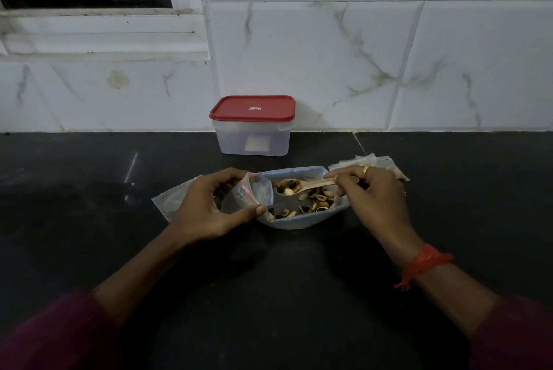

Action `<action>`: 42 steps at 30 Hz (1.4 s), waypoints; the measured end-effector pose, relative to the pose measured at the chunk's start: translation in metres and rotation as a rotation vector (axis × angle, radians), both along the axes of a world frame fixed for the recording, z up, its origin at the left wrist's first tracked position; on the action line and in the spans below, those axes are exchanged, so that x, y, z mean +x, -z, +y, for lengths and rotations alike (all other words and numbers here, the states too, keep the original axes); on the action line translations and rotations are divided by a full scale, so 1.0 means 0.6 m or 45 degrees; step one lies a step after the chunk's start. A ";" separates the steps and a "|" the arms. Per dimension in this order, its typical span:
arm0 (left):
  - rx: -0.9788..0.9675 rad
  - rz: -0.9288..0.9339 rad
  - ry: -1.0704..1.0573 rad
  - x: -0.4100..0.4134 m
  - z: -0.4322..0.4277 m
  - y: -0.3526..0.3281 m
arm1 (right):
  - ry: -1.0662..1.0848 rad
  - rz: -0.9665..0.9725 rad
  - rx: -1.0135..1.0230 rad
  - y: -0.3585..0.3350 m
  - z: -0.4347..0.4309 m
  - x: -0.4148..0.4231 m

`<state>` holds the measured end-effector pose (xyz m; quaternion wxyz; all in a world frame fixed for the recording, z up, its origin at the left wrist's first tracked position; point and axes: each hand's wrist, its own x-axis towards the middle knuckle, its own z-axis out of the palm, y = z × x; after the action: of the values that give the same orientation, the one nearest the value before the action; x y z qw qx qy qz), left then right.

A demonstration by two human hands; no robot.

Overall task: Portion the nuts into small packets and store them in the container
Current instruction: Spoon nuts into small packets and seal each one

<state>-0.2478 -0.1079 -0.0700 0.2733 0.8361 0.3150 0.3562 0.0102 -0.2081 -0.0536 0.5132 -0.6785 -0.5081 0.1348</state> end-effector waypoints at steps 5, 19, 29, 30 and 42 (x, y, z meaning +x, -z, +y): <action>-0.007 -0.008 -0.035 0.005 -0.005 0.002 | -0.038 0.108 0.186 -0.018 -0.014 -0.024; -0.162 -0.183 -0.081 0.012 -0.007 0.002 | -0.218 -0.819 0.566 0.004 -0.015 -0.042; -0.175 -0.239 -0.128 0.014 -0.006 -0.001 | 0.031 -0.504 0.622 -0.020 -0.019 -0.019; -0.155 -0.237 -0.148 0.014 -0.006 -0.001 | 0.036 -0.532 0.574 -0.021 -0.017 -0.013; -0.171 -0.223 -0.137 0.013 -0.004 0.000 | -0.160 -0.955 0.700 -0.002 -0.013 -0.026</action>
<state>-0.2402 -0.1105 -0.0700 0.3356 0.7635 0.3574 0.4203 -0.0053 -0.2156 -0.0526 0.4456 -0.4873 -0.7154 -0.2285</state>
